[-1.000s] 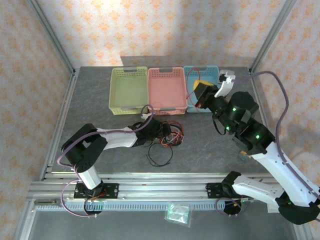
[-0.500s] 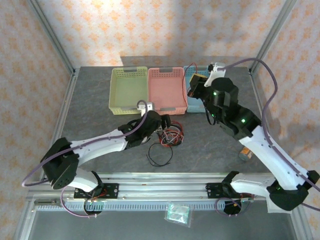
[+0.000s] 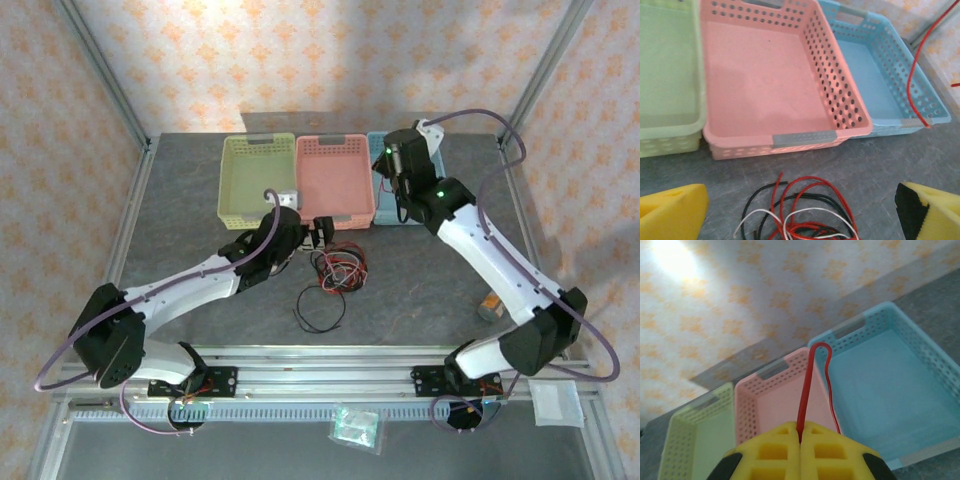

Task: Untangle the cables

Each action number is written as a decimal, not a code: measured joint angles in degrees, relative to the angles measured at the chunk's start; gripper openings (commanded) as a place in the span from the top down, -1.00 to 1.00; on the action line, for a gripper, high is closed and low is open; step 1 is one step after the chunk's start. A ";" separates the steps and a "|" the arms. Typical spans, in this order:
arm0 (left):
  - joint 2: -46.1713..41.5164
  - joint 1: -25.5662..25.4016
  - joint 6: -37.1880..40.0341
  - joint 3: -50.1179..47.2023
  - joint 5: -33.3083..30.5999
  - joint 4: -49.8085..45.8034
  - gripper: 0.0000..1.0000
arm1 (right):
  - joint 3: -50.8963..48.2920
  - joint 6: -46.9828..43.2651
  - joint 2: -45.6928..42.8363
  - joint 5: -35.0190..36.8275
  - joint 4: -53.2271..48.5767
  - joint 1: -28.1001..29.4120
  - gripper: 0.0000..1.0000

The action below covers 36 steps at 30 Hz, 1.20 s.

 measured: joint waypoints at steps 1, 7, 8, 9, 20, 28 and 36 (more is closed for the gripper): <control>0.79 0.61 0.72 0.74 1.81 0.09 -0.95 | 0.46 0.48 1.03 0.07 -0.02 -1.09 1.00; 5.25 2.71 2.73 5.18 9.77 0.48 -0.96 | 5.03 1.36 9.62 -2.05 0.22 -7.85 1.00; 6.05 2.75 2.80 6.03 10.75 0.48 -0.96 | 6.14 1.46 11.56 -3.26 0.37 -9.01 1.00; 6.91 2.75 2.82 6.93 11.52 0.46 -0.95 | 7.74 1.49 13.90 -4.59 0.42 -10.21 1.00; 19.21 2.73 0.15 16.55 14.71 2.86 -0.95 | 18.73 1.31 35.21 -26.86 6.86 -21.84 1.00; 27.15 2.27 -4.63 23.54 14.69 4.31 -0.96 | 18.67 2.47 39.15 -30.38 5.75 -26.10 0.26; 30.10 -0.59 -6.99 27.32 13.46 3.87 -0.97 | 18.32 -1.53 39.17 -24.79 1.95 -25.16 -0.20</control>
